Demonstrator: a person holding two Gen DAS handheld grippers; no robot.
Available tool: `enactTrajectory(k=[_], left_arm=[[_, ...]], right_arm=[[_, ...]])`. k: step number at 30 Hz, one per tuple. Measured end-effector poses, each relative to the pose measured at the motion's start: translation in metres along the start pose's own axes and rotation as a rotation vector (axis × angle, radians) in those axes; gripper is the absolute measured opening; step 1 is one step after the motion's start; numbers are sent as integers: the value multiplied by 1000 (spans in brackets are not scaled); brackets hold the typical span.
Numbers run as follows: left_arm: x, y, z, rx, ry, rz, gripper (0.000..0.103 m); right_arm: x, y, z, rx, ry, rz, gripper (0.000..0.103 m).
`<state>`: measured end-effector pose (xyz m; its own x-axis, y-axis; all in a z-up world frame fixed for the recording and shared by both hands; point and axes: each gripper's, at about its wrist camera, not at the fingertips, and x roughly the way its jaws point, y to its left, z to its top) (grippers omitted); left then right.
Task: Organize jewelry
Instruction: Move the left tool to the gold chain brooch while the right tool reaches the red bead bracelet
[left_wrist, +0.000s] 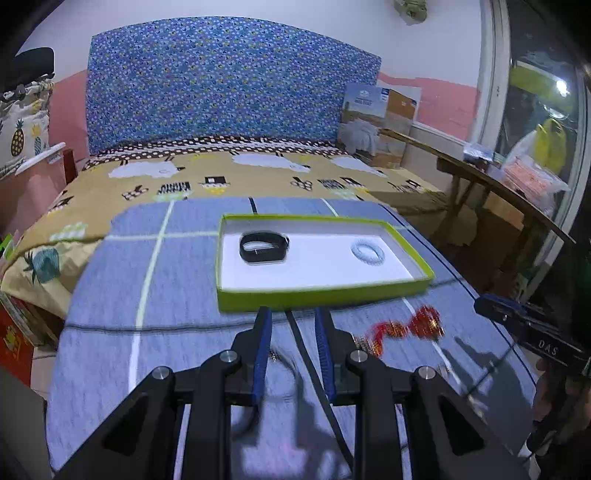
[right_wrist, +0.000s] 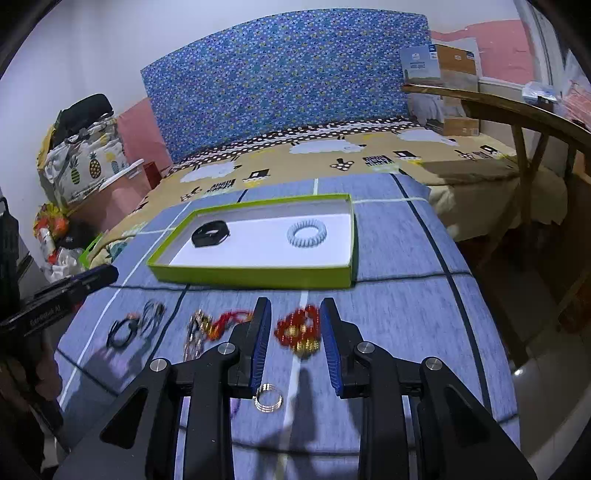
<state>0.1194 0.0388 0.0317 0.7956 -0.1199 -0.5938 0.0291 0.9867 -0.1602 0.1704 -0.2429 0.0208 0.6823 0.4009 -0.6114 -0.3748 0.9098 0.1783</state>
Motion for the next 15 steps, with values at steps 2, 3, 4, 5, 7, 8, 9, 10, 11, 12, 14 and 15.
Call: enactTrajectory(k=[2, 3, 4, 5, 7, 8, 9, 10, 11, 12, 14, 15], left_arm=[[-5, -5, -10, 13, 4, -5, 25], [-6, -7, -14, 19, 5, -5, 25], [-8, -9, -18, 24, 7, -6, 25], [-10, -11, -22, 28, 11, -10, 25], [-12, -15, -27, 32, 15, -14, 25], [-12, -16, -29, 34, 18, -17, 25], [-13, -17, -31, 33, 21, -21, 25], [-13, -18, -32, 33, 25, -26, 25], [-12, -20, -33, 34, 29, -28, 25], [-12, -21, -34, 36, 31, -30, 26], [-12, -23, -36, 38, 35, -34, 28], [-11, -25, -38, 39, 37, -36, 30]], right_arm=[[-7, 2, -9, -1, 0, -9, 28], [-9, 2, -13, -3, 1, -11, 28], [-11, 3, -17, -7, 3, -15, 28], [-12, 4, -20, -11, 7, -17, 28], [-14, 6, -27, -19, 16, -21, 28], [-14, 7, -30, -20, 20, -22, 28], [-14, 7, -31, -20, 24, -21, 28], [-13, 7, -33, -19, 28, -20, 28], [-13, 7, -34, -19, 31, -19, 28], [-12, 7, -35, -19, 33, -16, 28], [-10, 7, -35, -21, 38, -15, 28], [-10, 7, -35, -21, 39, -13, 28]])
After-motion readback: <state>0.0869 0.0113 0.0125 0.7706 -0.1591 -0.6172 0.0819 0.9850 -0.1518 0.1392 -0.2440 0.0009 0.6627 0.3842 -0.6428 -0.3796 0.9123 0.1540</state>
